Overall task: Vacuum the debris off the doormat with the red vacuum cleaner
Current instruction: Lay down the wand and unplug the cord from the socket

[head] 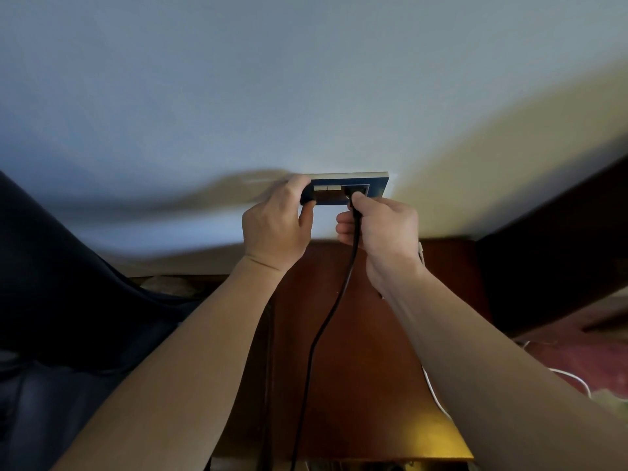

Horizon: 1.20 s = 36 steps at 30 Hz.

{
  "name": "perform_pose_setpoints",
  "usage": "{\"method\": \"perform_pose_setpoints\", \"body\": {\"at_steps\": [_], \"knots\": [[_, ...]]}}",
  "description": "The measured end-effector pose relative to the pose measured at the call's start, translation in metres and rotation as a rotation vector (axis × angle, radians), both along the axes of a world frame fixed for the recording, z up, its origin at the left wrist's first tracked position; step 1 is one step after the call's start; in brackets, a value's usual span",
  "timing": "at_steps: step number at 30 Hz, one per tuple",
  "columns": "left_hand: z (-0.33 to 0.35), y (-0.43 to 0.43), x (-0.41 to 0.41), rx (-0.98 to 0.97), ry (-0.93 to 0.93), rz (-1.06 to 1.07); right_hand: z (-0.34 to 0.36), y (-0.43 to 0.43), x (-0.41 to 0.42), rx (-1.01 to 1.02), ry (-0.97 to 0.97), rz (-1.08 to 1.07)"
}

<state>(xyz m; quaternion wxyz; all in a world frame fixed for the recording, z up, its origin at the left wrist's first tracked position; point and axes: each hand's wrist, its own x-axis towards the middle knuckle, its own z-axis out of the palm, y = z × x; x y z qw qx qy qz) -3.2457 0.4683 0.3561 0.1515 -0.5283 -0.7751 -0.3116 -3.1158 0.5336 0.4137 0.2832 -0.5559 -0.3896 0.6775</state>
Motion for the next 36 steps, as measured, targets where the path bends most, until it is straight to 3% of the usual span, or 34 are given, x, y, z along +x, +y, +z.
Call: {"method": "perform_pose_setpoints", "body": {"at_steps": [10, 19, 36], "knots": [[-0.005, 0.0, 0.001, 0.025, -0.043, -0.021, 0.0, -0.057, 0.041, -0.035, 0.008, -0.004], [0.003, 0.0, 0.011, -0.012, -0.129, 0.066, 0.008, -0.052, 0.042, 0.004, 0.038, 0.036], [0.031, -0.051, 0.024, -0.191, -0.283, -0.01, 0.027, -0.053, 0.036, 0.006, -0.03, 0.112]]}}
